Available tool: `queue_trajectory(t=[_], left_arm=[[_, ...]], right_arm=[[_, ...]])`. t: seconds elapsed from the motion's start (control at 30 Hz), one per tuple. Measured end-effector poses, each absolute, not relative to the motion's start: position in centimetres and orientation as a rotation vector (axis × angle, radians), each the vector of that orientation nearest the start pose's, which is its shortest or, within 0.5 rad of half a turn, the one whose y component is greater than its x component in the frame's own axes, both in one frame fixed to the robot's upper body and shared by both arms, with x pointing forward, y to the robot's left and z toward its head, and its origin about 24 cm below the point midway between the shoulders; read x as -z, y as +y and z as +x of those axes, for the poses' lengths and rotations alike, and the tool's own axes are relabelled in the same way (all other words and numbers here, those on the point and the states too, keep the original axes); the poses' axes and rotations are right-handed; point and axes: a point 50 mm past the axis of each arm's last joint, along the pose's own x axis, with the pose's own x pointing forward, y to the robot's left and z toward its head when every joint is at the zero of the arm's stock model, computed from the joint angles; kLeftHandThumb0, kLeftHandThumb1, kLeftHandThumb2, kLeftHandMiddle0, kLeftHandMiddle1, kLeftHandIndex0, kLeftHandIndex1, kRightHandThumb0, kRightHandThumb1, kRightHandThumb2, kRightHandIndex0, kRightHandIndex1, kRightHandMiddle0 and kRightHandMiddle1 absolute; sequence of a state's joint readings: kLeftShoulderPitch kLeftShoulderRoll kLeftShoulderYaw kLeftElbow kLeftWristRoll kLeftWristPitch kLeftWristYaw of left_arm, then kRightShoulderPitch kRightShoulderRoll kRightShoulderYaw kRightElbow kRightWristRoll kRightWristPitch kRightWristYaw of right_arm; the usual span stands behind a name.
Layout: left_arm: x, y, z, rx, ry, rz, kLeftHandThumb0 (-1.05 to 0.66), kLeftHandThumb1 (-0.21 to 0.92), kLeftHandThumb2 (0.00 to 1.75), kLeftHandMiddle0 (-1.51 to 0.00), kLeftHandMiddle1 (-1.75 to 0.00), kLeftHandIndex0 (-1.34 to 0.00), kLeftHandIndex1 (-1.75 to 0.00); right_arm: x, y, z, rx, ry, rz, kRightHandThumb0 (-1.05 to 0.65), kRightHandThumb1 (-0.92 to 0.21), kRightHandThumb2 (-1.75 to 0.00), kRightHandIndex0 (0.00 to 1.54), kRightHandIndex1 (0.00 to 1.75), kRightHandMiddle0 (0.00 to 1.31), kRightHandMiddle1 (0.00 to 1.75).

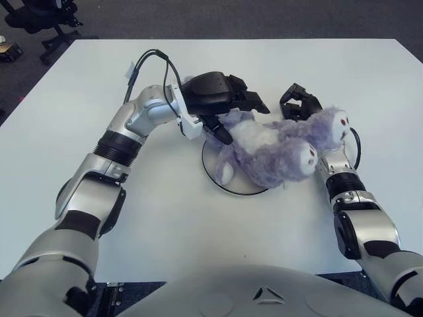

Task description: Put the doll into the plate.

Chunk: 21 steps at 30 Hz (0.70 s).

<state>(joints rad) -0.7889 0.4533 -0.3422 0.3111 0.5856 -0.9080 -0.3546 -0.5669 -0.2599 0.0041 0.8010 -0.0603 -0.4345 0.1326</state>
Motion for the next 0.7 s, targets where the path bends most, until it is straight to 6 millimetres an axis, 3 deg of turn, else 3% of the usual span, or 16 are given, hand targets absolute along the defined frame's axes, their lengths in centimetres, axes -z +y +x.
queue_trajectory(t=[0.43, 0.7], left_arm=[[-19.26, 7.34, 29.91, 0.956, -1.108, 1.365, -0.74, 0.92, 0.63, -0.51, 0.00, -0.46, -0.04], [-18.95, 7.45, 29.83, 0.993, -1.110, 1.299, -0.74, 0.92, 0.61, -0.41, 0.00, -0.43, -0.02]], right_arm=[[-7.16, -17.99, 34.82, -0.188, -0.182, -0.331, -0.40, -0.58, -0.96, 0.91, 1.75, 0.42, 1.75], [-7.09, -18.15, 34.72, -0.200, -0.190, -0.314, -0.40, -0.59, -0.96, 0.91, 1.75, 0.41, 1.75]])
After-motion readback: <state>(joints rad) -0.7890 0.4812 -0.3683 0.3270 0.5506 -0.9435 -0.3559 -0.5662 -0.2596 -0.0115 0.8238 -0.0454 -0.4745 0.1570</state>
